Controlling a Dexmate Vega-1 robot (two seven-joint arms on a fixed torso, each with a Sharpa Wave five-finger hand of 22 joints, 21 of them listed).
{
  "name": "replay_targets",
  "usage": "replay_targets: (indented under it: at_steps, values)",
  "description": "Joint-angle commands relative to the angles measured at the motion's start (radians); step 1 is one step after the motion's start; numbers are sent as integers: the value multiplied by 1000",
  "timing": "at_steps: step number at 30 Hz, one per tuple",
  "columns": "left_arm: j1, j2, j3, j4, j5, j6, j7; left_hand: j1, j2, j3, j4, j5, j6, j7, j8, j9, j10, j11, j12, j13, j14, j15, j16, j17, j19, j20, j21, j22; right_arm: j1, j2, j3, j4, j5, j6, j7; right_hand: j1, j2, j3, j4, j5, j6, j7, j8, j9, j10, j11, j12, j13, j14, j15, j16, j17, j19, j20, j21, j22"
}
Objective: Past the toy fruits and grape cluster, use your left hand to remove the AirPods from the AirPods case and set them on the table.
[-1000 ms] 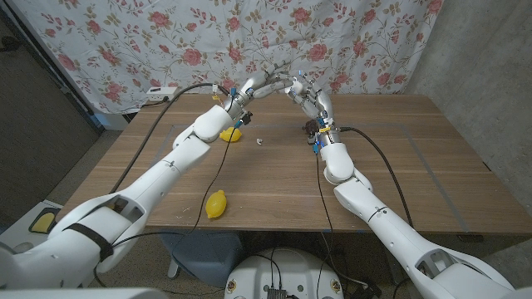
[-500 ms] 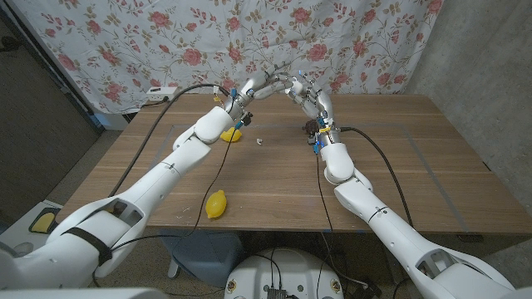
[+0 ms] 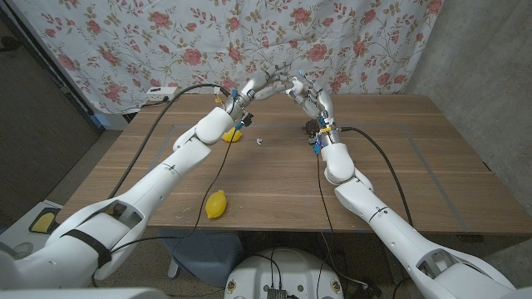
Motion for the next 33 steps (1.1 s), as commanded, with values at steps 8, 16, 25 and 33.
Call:
replay_targets:
  at_steps: [8, 16, 25, 33]
  values:
    - [14, 1, -3, -36, -93, 64, -67, 1, 22, 24, -4, 8, 2, 2, -4, 3, 31, -32, 8, 9, 14, -3, 0, 4, 6, 7, 2, 2, -1, -9, -12, -7, -17, 7, -2, 35, 24, 1, 3, 8, 7, 3, 6, 1, 85, -89, 71, 25, 6, -179, -2, 4, -7, -178, 8, 3]
    - [9, -2, 0, -23, -92, 50, -61, -9, 28, 28, 1, 7, -1, 1, -5, 3, 48, -37, 15, 15, 28, -12, 7, 7, 6, 7, 1, 2, 8, -10, -17, -1, -28, 11, -6, 34, 24, 0, 3, 9, 7, 3, 6, 1, 86, -89, 72, 24, 5, -179, -2, 3, -10, -178, 11, 3]
    - [32, 9, -9, -74, -74, 116, -26, -16, 38, 30, 2, 5, 2, 2, -4, 4, 94, -48, 45, 40, 62, -24, 23, 16, 9, 8, 2, 2, 6, -13, -19, -9, -41, 0, -20, 34, 23, 0, 4, 9, 8, 3, 5, 1, 86, -91, 72, 23, 5, -179, -2, 3, -12, -178, 13, 2]
    - [41, 8, -14, -83, -55, 113, 4, 1, 51, 36, -9, 6, 6, 4, -4, 5, 122, -53, 81, 69, 80, -35, 37, 30, 13, 10, 2, 1, 11, -14, -24, -5, -44, 11, -18, 33, 23, -1, 4, 9, 8, 2, 5, 1, 86, -90, 72, 23, 5, -179, -3, 3, -15, -178, 15, 2]
